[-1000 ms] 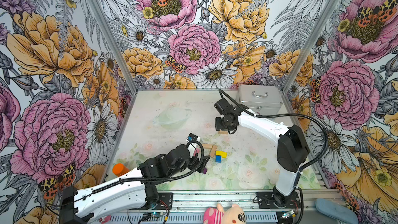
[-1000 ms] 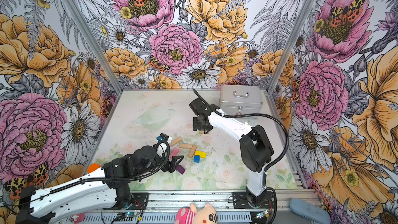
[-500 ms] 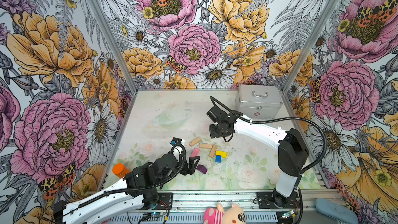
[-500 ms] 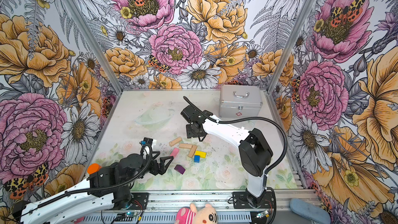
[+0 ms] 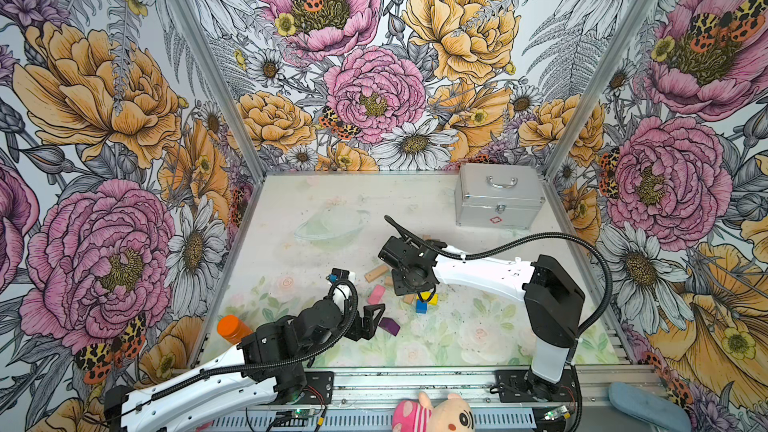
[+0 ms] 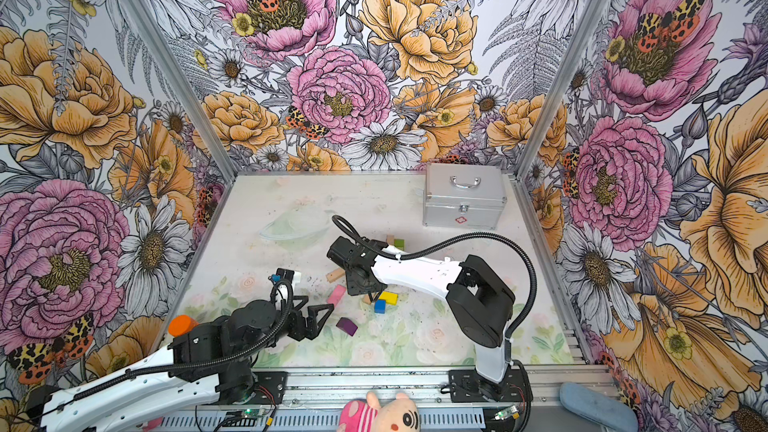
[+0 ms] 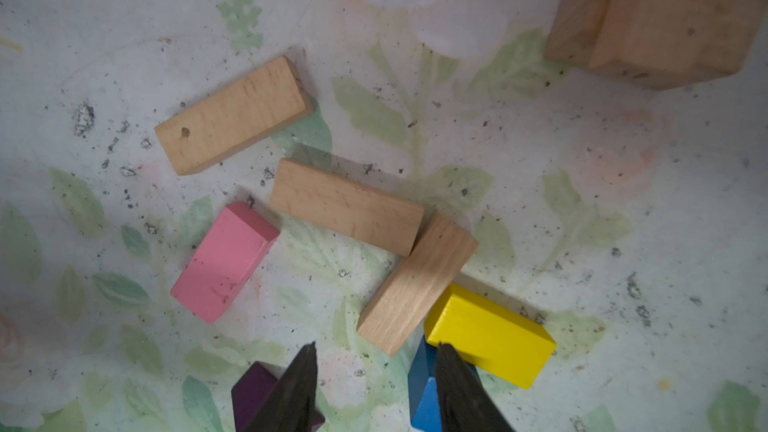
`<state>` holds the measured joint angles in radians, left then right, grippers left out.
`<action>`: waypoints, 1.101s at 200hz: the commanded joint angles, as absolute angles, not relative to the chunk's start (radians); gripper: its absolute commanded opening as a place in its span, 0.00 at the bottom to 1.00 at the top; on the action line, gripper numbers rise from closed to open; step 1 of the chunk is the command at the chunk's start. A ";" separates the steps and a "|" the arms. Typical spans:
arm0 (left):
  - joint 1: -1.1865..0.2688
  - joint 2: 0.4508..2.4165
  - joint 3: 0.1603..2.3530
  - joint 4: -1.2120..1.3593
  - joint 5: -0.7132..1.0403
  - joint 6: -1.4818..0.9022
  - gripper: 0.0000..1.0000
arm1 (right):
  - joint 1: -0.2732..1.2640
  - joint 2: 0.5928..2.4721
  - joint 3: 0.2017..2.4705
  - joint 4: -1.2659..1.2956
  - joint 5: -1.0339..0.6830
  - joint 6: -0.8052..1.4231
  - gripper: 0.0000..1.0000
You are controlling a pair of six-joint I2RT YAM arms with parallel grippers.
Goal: Build the wood block tower
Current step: 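Open the right gripper and move it back over the scattered blocks, then lower the right gripper and close it on the wooden block numbered 71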
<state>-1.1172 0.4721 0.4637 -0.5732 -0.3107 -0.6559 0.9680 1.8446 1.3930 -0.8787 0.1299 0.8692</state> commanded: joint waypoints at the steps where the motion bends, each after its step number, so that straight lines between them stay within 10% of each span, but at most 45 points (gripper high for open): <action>1: -1.124 0.451 0.446 -0.577 -0.330 -0.646 0.96 | 0.965 1.860 1.377 -0.868 0.166 0.918 0.48; 220: -1.118 0.446 0.454 -0.577 -0.333 -0.612 0.96 | 0.934 1.986 1.363 -0.819 0.098 0.920 0.42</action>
<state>-1.1172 0.4465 0.4500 -0.5781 -0.3149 -0.6292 0.9409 1.9526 1.3693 -0.8448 0.1131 0.9264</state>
